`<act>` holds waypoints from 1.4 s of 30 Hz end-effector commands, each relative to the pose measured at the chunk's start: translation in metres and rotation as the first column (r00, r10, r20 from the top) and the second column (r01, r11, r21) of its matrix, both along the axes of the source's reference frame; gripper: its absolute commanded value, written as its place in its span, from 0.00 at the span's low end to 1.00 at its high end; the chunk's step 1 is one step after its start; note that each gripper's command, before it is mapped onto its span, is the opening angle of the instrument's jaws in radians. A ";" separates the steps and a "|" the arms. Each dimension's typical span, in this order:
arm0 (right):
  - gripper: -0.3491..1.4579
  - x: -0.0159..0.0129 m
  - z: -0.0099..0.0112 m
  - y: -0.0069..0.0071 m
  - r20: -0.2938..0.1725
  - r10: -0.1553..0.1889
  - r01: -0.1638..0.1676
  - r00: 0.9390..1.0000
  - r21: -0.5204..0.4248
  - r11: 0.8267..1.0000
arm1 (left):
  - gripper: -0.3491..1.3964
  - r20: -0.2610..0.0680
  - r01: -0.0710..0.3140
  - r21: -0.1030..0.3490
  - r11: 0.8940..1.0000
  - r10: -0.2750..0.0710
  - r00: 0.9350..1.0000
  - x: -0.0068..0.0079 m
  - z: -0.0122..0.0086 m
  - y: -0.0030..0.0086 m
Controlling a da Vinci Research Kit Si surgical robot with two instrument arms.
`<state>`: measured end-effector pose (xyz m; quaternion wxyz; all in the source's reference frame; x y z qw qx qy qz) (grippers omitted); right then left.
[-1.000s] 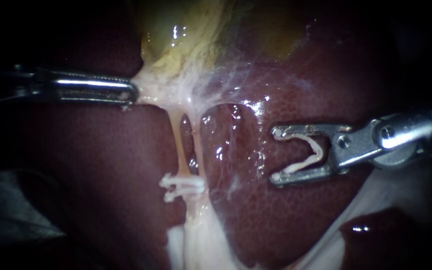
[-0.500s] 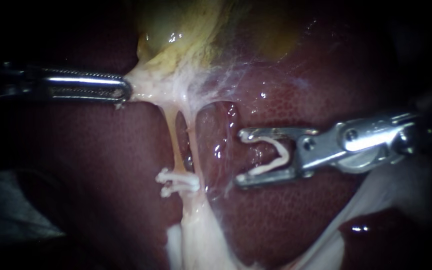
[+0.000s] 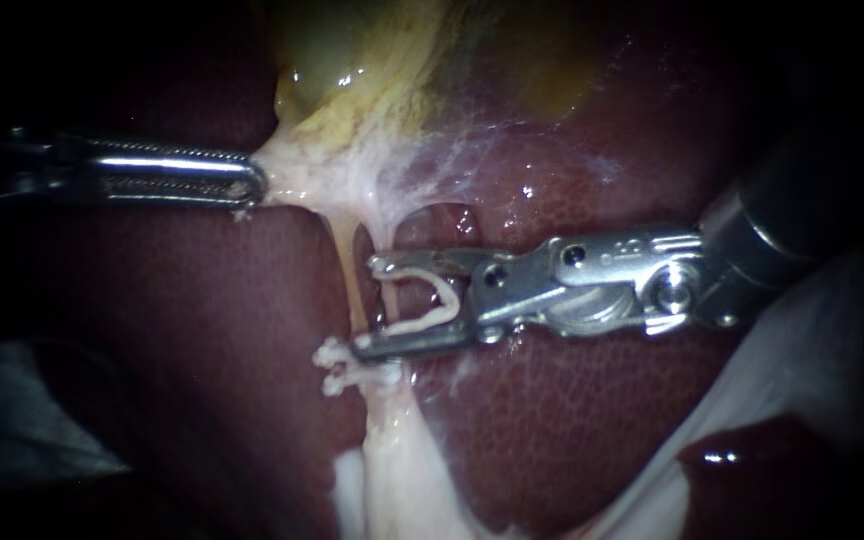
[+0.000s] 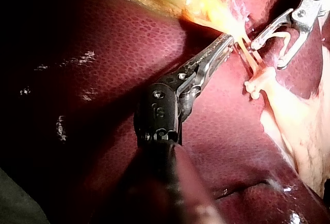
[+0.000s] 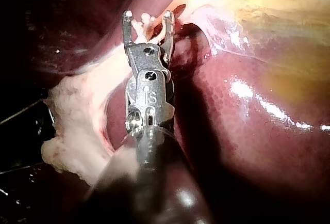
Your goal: Clipping third clip left tube
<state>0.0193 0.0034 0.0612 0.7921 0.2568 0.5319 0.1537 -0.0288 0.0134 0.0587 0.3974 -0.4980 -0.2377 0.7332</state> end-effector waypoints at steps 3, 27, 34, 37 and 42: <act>0.47 0.0004 0.0017 0.0000 0.001 -0.001 0.001 1.000 0.017 1.000 | 0.00 0.000 0.000 0.000 1.000 0.000 1.000 0.0000 -0.0001 0.0000; 0.47 0.0041 0.0066 0.0002 -0.242 0.045 0.009 0.969 0.221 0.975 | 0.00 -0.001 -0.001 -0.005 1.000 0.001 1.000 -0.0002 -0.0001 0.0000; 0.47 0.0037 0.0043 0.0006 -0.253 0.051 0.009 0.966 0.231 0.973 | 0.00 -0.001 -0.001 -0.005 1.000 0.001 1.000 -0.0002 -0.0002 0.0000; 0.46 0.0032 0.0024 0.0012 -0.255 0.055 0.008 0.965 0.239 0.971 | 0.00 -0.001 -0.001 -0.005 1.000 0.001 1.000 -0.0002 -0.0001 0.0000; 0.41 0.0022 0.0001 0.0021 -0.255 0.062 0.004 0.965 0.251 0.968 | 0.00 -0.001 -0.001 -0.005 1.000 0.001 1.000 -0.0002 -0.0001 0.0000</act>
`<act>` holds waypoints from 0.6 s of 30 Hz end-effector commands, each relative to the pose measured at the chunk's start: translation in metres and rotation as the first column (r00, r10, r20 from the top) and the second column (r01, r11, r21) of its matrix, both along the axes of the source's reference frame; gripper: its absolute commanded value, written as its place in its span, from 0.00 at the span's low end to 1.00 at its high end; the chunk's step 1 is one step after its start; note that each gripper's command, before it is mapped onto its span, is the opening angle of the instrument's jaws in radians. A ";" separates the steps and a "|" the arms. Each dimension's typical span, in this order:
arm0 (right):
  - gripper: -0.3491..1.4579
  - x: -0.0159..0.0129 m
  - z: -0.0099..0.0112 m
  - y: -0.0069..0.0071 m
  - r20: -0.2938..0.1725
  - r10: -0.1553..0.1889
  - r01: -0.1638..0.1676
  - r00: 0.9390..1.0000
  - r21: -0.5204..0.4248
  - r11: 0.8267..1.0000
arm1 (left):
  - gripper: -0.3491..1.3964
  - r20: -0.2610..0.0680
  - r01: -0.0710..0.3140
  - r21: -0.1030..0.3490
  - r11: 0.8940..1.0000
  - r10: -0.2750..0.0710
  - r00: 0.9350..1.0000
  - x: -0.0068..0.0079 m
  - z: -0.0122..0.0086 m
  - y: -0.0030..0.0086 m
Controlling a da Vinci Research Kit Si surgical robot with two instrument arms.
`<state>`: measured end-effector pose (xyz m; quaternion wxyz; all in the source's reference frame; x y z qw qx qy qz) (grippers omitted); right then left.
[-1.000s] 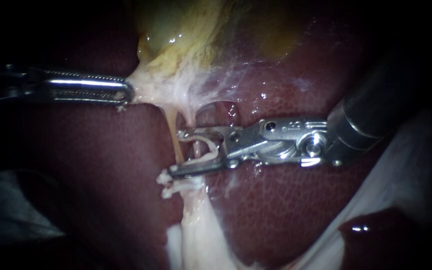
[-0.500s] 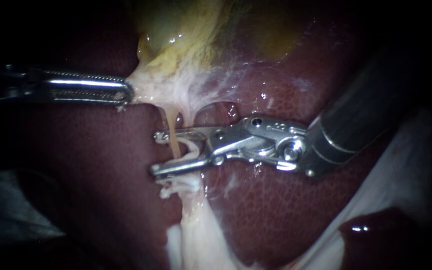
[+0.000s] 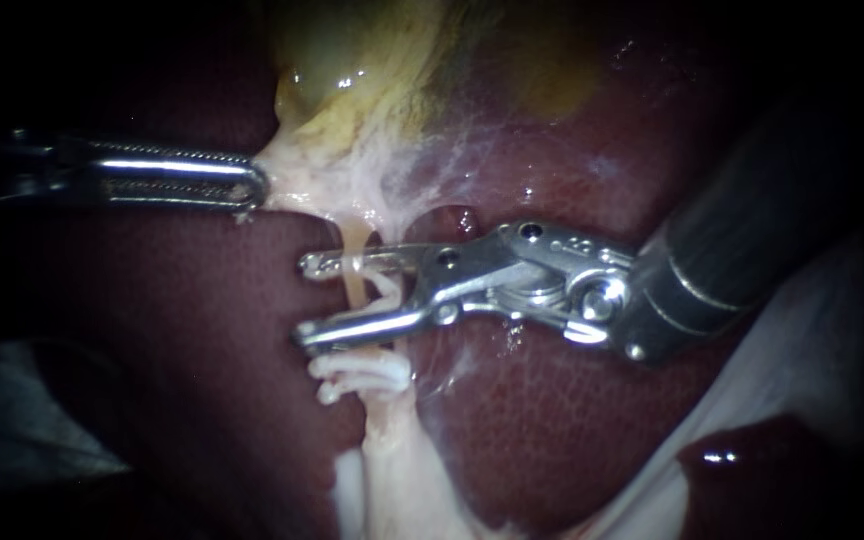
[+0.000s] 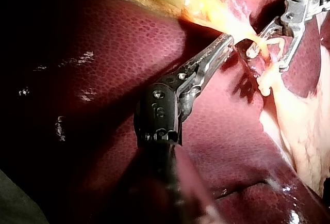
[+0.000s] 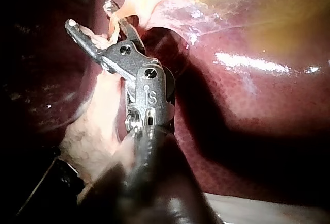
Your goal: Clipping third clip left tube
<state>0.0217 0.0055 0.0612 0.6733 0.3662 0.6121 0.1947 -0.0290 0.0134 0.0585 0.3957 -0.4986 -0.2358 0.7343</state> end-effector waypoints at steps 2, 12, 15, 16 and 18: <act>0.39 -0.0006 -0.0002 0.0003 0.015 0.019 -0.019 1.000 -0.001 1.000 | 0.00 0.000 0.000 0.000 1.000 0.000 1.000 0.0000 0.0000 0.0000; 0.15 -0.0017 0.0003 0.0007 0.043 0.039 -0.040 0.998 0.024 0.999 | 0.00 0.000 0.000 0.000 1.000 0.000 1.000 -0.0001 0.0000 0.0000; 0.00 -0.0017 0.0002 0.0005 0.051 0.029 -0.033 0.998 0.063 0.997 | 0.00 0.000 0.001 0.000 1.000 -0.001 1.000 -0.0001 0.0000 0.0000; 0.00 -0.0018 0.0002 0.0004 0.052 0.023 -0.027 0.998 0.081 0.996 | 0.00 0.000 0.001 0.000 1.000 -0.001 1.000 -0.0001 0.0000 0.0000; 0.00 -0.0018 0.0003 0.0003 0.052 0.014 -0.019 0.999 0.098 0.995 | 0.00 0.000 0.001 0.000 1.000 -0.001 1.000 -0.0001 0.0000 0.0000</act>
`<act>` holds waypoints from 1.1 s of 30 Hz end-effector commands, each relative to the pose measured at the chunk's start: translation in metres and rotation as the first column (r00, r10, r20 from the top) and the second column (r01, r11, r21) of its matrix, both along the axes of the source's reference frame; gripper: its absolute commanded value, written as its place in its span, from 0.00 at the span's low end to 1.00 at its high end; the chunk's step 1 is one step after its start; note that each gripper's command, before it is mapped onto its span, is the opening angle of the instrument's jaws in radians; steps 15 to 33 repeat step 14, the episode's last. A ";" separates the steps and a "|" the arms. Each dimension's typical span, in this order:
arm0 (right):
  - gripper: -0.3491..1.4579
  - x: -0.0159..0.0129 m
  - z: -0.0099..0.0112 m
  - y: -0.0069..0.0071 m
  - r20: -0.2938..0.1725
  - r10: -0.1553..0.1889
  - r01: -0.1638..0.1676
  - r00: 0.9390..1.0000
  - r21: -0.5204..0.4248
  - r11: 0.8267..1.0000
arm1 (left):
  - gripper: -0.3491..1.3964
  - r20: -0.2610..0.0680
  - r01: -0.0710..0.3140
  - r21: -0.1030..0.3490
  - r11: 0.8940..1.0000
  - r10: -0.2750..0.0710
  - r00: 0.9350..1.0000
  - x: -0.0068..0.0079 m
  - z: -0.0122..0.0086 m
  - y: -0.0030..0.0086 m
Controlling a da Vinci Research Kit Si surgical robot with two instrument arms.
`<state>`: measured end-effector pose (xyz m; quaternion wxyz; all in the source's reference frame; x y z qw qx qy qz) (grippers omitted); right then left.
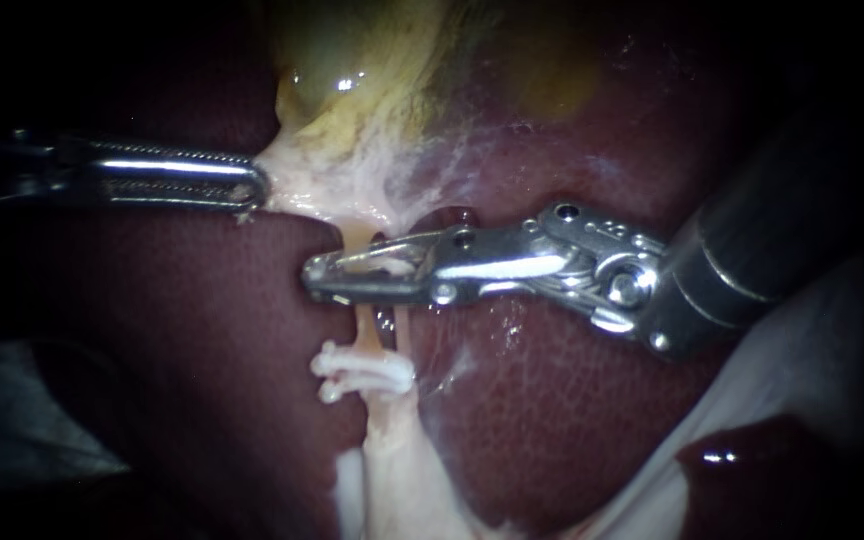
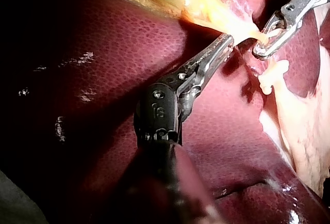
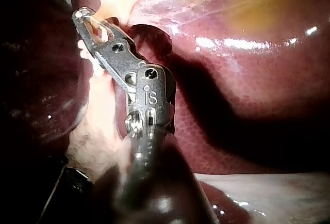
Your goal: Clipping third clip left tube
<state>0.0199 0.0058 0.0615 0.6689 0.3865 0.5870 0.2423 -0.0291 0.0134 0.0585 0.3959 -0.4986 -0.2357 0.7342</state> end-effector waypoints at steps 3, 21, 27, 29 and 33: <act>0.00 0.0001 0.0002 -0.0002 -0.007 -0.012 0.012 1.000 0.005 1.000 | 0.00 0.000 0.000 0.000 1.000 0.000 1.000 -0.0001 0.0000 0.0000; 0.00 0.0001 0.0004 -0.0004 -0.011 -0.020 0.020 1.000 0.010 1.000 | 0.00 0.000 0.000 0.000 1.000 0.000 1.000 -0.0001 0.0001 0.0000; 0.00 0.0001 0.0004 -0.0004 -0.011 -0.020 0.020 1.000 0.010 1.000 | 0.00 0.000 0.000 0.000 1.000 0.000 1.000 -0.0001 0.0001 0.0000; 0.00 0.0001 0.0004 -0.0004 -0.011 -0.020 0.020 1.000 0.010 1.000 | 0.00 0.000 0.000 0.000 1.000 0.000 1.000 -0.0001 0.0001 0.0000; 0.00 0.0001 0.0004 -0.0004 -0.011 -0.020 0.020 1.000 0.010 1.000 | 0.00 0.000 0.000 0.000 1.000 0.000 1.000 -0.0001 0.0001 0.0000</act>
